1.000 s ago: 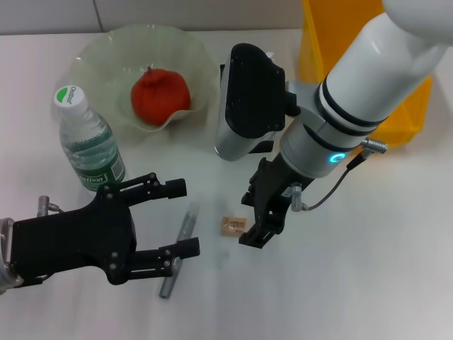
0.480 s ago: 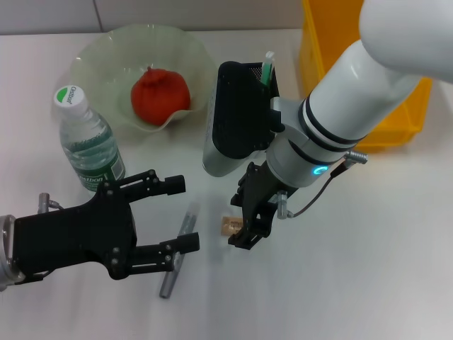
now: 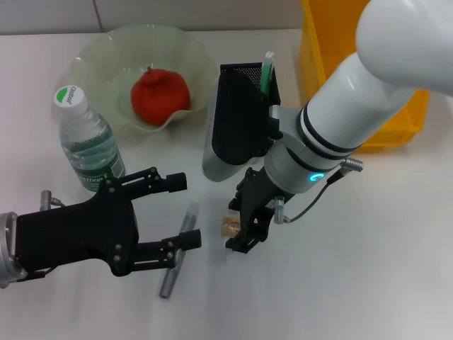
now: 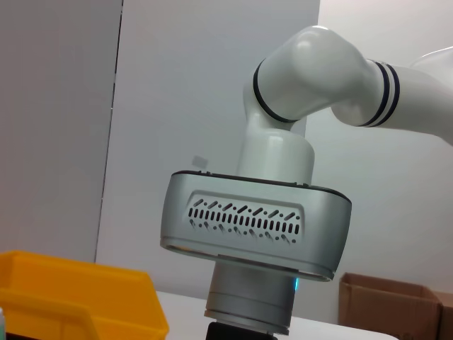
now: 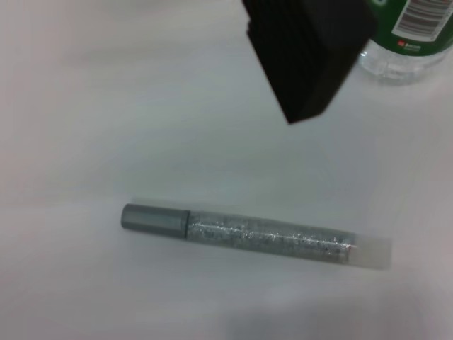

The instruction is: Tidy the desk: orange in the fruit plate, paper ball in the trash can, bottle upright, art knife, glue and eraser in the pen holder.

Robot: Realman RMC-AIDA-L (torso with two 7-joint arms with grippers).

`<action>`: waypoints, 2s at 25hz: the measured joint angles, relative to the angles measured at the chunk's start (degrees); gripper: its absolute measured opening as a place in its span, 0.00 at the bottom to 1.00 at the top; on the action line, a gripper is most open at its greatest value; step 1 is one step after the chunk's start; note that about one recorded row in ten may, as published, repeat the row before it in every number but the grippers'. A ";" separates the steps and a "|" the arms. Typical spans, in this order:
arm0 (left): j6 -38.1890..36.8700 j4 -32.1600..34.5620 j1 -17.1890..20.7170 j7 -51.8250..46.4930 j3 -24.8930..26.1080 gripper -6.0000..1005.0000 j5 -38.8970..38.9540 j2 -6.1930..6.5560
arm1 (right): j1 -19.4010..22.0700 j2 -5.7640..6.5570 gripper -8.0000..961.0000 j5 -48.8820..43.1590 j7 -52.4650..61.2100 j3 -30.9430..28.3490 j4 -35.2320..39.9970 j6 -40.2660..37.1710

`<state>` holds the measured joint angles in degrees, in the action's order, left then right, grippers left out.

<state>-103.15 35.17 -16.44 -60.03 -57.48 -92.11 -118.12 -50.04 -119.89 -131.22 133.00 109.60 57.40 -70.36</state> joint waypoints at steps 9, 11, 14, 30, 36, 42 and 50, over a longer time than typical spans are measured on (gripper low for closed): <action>0.34 -0.01 0.00 0.00 -0.02 0.81 0.00 -0.01 | -0.03 0.00 0.60 0.09 -0.05 0.36 -0.43 1.09; 0.35 -0.01 0.00 0.00 -0.01 0.81 0.00 -0.01 | -0.01 0.00 0.59 0.09 -0.06 0.48 -0.48 1.18; 0.42 -0.01 0.00 0.00 -0.04 0.81 0.00 -0.01 | 0.03 0.00 0.57 0.09 -0.08 0.54 -0.54 1.47; 0.41 0.17 -0.02 0.00 -0.17 0.81 0.00 -0.06 | -0.14 0.00 0.48 0.09 -0.20 1.32 -0.80 1.70; 0.41 0.26 -0.09 0.00 0.00 0.81 0.00 -0.09 | 0.07 0.00 0.40 0.09 -0.70 1.32 -0.78 1.73; 0.41 0.26 -0.12 0.00 0.00 0.80 0.00 -0.09 | 0.15 0.00 0.31 0.09 -0.72 1.31 -0.79 1.82; 0.41 0.17 -0.18 0.00 0.01 0.80 0.00 -0.10 | 3.45 0.07 0.29 0.08 -0.73 -0.25 4.28 1.82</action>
<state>-102.75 35.34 -16.61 -60.03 -57.48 -92.11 -118.22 -46.59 -119.81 -131.14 132.27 109.35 61.68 -68.54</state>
